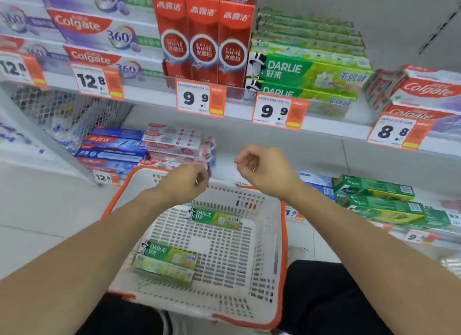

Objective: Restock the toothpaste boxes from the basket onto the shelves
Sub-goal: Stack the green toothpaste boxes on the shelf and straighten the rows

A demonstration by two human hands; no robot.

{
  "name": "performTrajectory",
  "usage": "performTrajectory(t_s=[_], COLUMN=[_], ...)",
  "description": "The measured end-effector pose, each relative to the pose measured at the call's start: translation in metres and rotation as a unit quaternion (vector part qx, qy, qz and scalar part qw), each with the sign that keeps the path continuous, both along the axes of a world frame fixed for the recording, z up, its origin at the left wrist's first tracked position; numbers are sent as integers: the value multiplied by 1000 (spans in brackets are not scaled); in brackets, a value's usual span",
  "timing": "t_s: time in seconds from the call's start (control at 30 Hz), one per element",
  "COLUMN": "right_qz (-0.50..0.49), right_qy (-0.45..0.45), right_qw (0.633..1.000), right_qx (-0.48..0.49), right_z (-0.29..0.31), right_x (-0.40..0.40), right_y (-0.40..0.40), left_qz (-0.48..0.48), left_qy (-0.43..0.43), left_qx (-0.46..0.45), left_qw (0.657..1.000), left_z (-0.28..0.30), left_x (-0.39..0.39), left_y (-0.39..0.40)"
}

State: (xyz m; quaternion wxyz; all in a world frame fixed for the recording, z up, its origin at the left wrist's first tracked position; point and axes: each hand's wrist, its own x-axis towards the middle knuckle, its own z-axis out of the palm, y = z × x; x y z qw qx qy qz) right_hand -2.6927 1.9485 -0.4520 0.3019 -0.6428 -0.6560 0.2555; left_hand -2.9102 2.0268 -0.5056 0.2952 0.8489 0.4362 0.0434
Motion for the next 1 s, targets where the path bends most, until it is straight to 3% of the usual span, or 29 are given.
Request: performTrajectory(t_s=[0.17, 0.3, 0.4, 0.53, 0.67, 0.77, 0.83, 1.0], right_qz=[51, 33, -22, -55, -23, -69, -29, 3], right_qy=[-24, -59, 8, -76, -104, -69, -87, -94], right_qw=[973, 937, 918, 930, 927, 894, 874, 879], right_qx=[-224, -342, -395, -356, -361, -438, -478, -467], right_z=[-116, -195, -249, -306, -322, -333, -330, -337], right_x=[-37, -59, -62, -55, -53, -55, -59, -74], right_y=[-1, -6, -3, -5, -5, 2, -2, -33], left_qz=[43, 83, 137, 194, 249, 275, 298, 281], left_qy=[83, 170, 230, 238, 205, 220, 212, 208], left_qx=[-181, -305, -286, -266, -255, -278, -315, -309], left_qw=[979, 933, 920, 914, 912, 894, 876, 884], left_z=[-117, -185, -216, -241, -259, -262, -264, -272], left_x=[-84, -128, -145, -153, -156, -150, -149, -148], left_y=[-38, -57, -52, -53, -57, -52, -52, -72])
